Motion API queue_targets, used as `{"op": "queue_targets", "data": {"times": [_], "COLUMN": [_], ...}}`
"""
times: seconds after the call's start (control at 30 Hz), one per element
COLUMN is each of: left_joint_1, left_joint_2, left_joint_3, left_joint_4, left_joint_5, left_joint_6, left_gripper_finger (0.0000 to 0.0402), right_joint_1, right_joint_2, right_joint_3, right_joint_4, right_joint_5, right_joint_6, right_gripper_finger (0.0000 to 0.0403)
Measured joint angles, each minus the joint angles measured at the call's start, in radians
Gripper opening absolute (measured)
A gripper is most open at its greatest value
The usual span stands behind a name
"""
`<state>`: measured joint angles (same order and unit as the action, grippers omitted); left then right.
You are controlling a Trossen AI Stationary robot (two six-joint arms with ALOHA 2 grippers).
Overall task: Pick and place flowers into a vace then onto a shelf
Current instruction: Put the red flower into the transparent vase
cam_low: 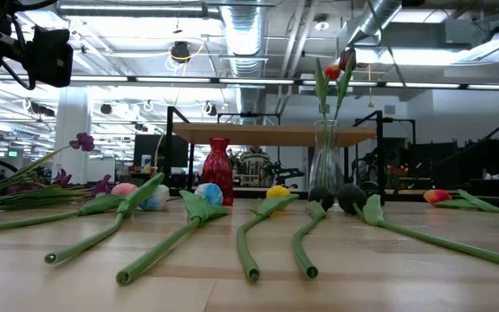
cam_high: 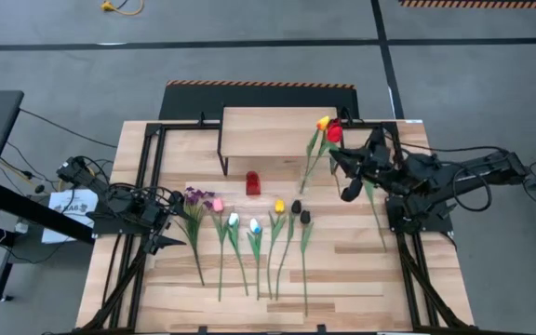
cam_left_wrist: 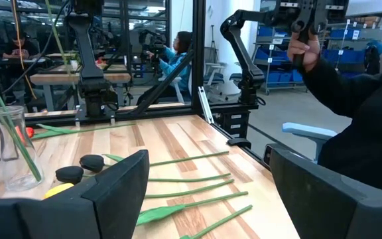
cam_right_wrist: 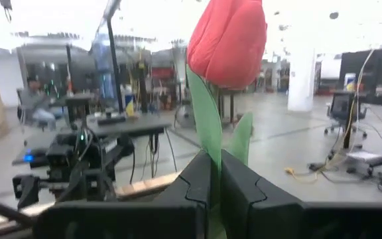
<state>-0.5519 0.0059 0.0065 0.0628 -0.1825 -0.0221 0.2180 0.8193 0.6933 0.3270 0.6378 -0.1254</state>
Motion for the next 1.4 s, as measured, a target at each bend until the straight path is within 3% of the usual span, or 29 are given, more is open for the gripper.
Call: {"op": "queue_targets", "data": {"times": [0.23,0.43,0.93,1.4], "left_joint_1": [0.000,0.000,0.000,0.000], "left_joint_2": [0.000,0.000,0.000,0.000], "left_joint_3": [0.000,0.000,0.000,0.000], "left_joint_4": [0.000,0.000,0.000,0.000], "left_joint_5": [0.000,0.000,0.000,0.000], "left_joint_6": [0.000,0.000,0.000,0.000], "left_gripper_finger": [0.0302,0.0302,0.0302,0.0302], "right_joint_1": [-0.004,-0.043,-0.163,-0.242], "right_joint_2": [-0.008,0.006,0.028,0.205], "right_joint_3": [-0.161,-0.217,-0.220,-0.220], "right_joint_4": [0.311,0.479,0.621,0.810], "right_joint_5": [-0.004,-0.011,-0.116,-0.117], "right_joint_6": [-0.103,-0.119,-0.100,-0.074], "right_gripper_finger": [0.0012,0.0012,0.0012,0.0012]}}
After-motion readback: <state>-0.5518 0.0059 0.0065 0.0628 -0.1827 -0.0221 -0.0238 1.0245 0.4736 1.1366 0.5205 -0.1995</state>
